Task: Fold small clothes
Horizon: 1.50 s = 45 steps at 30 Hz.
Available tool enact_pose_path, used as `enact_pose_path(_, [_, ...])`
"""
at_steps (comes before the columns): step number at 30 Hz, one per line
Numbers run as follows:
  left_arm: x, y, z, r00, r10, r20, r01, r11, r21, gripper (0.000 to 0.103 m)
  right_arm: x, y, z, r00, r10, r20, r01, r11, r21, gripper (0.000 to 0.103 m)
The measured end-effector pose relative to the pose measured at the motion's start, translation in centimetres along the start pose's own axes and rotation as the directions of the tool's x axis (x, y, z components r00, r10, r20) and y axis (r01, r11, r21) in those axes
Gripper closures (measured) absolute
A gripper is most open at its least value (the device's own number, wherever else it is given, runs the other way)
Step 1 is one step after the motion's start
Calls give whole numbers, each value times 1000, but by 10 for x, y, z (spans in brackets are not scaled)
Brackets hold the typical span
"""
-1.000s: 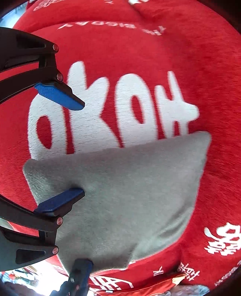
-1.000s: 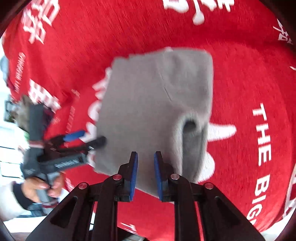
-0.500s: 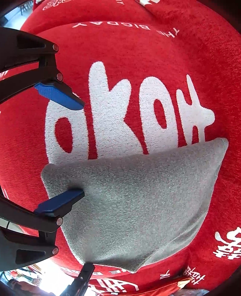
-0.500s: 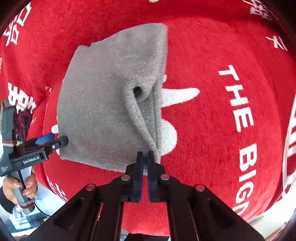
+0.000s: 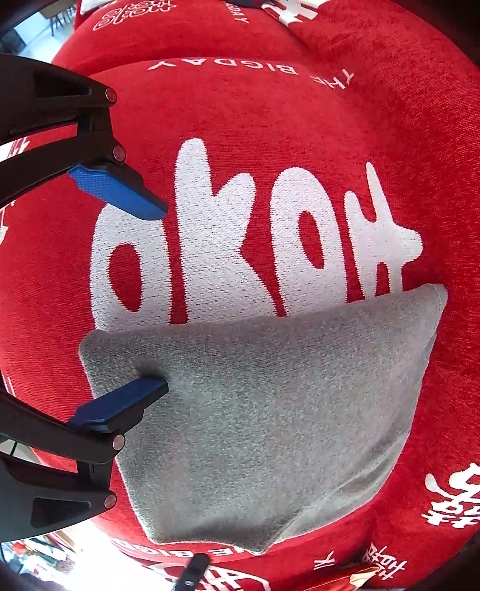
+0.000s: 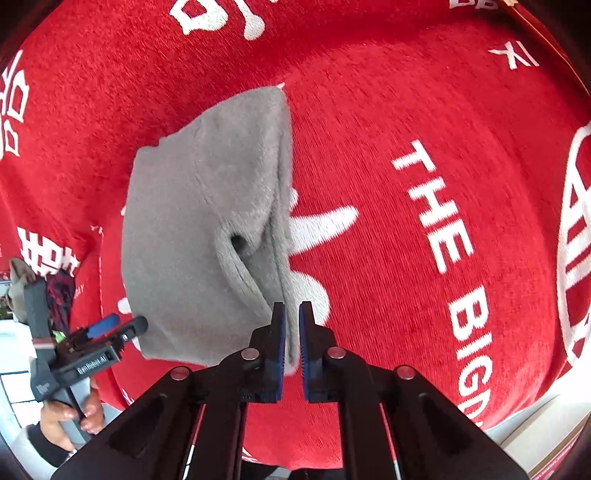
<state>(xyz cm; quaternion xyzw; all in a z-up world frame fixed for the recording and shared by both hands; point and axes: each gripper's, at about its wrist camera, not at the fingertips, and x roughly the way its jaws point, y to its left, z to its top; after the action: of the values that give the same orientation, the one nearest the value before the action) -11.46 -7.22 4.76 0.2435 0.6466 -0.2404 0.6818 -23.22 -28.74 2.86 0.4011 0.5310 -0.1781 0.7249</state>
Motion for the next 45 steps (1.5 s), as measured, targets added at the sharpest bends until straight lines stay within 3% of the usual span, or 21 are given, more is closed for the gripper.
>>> enact_pose_path(3, [0, -1, 3, 1000, 4, 0, -4, 1000, 5, 15, 0, 1, 13, 999, 36, 33, -37, 998, 42, 66])
enact_pose_path(4, [1, -2, 5, 1000, 4, -1, -4, 1000, 5, 16, 1, 0, 18, 997, 55, 44, -58, 996, 60, 51])
enact_pose_path(5, [1, -2, 6, 1000, 4, -1, -4, 1000, 5, 16, 1, 1, 24, 995, 79, 62, -84, 993, 79, 46])
enact_pose_path(9, [1, 0, 11, 1000, 1, -6, -1, 1000, 2, 15, 16, 12, 40, 996, 70, 50, -73, 996, 44, 47])
enact_pose_path(11, [0, 2, 13, 1000, 1, -8, -1, 1000, 2, 15, 29, 15, 44, 999, 24, 24, -25, 1000, 18, 68])
enact_pose_path(12, [2, 2, 12, 1000, 1, -7, -1, 1000, 3, 15, 35, 14, 45, 1000, 11, 14, -11, 1000, 9, 71])
enact_pose_path(18, [-8, 15, 26, 1000, -3, 19, 4, 1000, -7, 16, 35, 4, 41, 1000, 20, 21, -22, 998, 53, 71])
enact_pose_path(22, [-10, 18, 35, 1000, -4, 19, 4, 1000, 8, 16, 26, -1, 39, 999, 31, 18, -32, 997, 68, 63])
enact_pose_path(27, [-6, 14, 38, 1000, -8, 17, 8, 1000, 8, 15, 13, -1, 41, 998, 50, 26, -51, 996, 72, 61])
enact_pose_path(36, [-3, 15, 41, 1000, -18, 5, 18, 1000, -17, 15, 6, -13, 35, 998, 61, 15, -62, 993, 102, 45])
enact_pose_path(37, [-3, 14, 41, 1000, -22, 4, 22, 1000, -19, 14, 7, -14, 35, 998, 63, 14, -64, 992, 105, 43])
enact_pose_path(39, [-2, 14, 41, 1000, -23, -7, 23, 999, -23, 0, 7, -16, 34, 998, 68, 12, -69, 992, 110, 41])
enact_pose_path(45, [3, 16, 43, 1000, -4, -17, 3, 1000, -20, 0, 6, -19, 34, 997, 81, 2, -81, 991, 106, 39])
